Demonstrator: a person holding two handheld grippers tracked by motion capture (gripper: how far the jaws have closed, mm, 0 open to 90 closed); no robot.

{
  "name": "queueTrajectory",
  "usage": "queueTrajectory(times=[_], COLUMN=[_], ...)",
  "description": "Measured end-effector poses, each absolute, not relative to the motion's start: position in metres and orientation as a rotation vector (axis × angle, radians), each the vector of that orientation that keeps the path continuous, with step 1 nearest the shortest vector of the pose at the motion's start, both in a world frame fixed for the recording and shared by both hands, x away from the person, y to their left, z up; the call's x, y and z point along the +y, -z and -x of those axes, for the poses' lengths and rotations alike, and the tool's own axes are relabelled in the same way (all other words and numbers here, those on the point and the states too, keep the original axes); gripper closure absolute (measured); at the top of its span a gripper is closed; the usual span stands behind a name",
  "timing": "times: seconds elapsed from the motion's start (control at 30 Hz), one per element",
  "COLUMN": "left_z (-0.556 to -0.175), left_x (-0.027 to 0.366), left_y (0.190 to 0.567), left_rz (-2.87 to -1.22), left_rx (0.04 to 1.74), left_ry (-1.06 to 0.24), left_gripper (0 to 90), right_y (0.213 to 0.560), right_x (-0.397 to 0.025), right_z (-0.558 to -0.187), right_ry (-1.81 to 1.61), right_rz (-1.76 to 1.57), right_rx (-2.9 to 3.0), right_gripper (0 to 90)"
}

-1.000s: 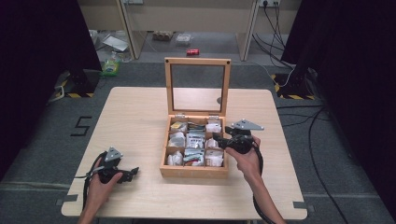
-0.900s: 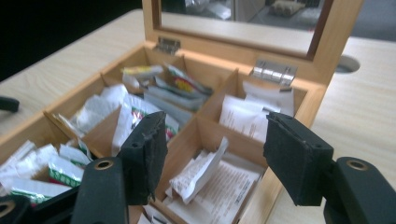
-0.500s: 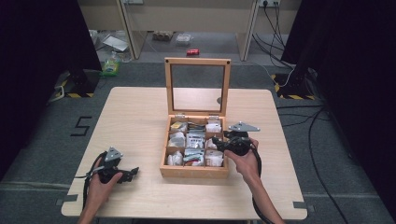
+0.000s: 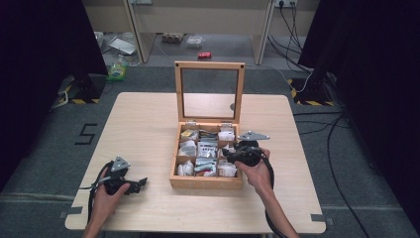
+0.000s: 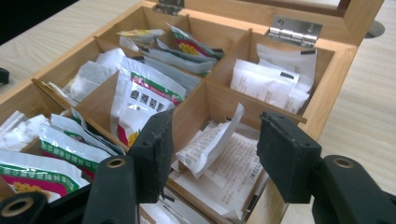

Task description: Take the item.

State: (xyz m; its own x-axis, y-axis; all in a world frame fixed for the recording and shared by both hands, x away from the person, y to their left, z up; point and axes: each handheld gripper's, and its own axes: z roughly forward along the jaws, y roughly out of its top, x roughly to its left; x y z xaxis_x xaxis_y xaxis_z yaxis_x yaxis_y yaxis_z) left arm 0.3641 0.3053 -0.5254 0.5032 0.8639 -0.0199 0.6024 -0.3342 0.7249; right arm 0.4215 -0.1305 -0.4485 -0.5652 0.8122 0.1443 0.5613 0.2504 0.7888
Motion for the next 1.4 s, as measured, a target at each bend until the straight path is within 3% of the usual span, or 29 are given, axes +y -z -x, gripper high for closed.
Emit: queueTrajectory(times=[0.23, 0.57, 0.93, 1.17, 1.4], left_z=[-0.363, -0.363, -0.363, -0.363, -0.363], left_x=[0.305, 0.305, 0.305, 0.305, 0.305], left_y=[0.525, 0.525, 0.525, 0.525, 0.525], left_rz=[-2.064, -2.063, -2.063, -2.063, -2.063], left_rx=[1.192, 1.19, 1.19, 1.19, 1.19], left_ry=[-0.491, -0.489, -0.489, -0.489, -0.489], left_gripper=[0.0, 0.0, 0.0, 0.0, 0.0], right_y=[0.451, 0.456, 0.463, 0.463, 0.461], right_x=[-0.13, -0.128, -0.126, -0.126, -0.127], right_z=[-0.423, -0.426, -0.428, -0.426, -0.424], right_ry=[-1.218, -1.223, -1.241, -1.258, -1.305], right_rz=[-1.275, -1.274, -1.303, -1.242, -1.226], right_rx=[2.244, 2.237, 2.272, 2.252, 2.238], right_gripper=[50.5, 63.2, 67.7, 80.5, 84.3])
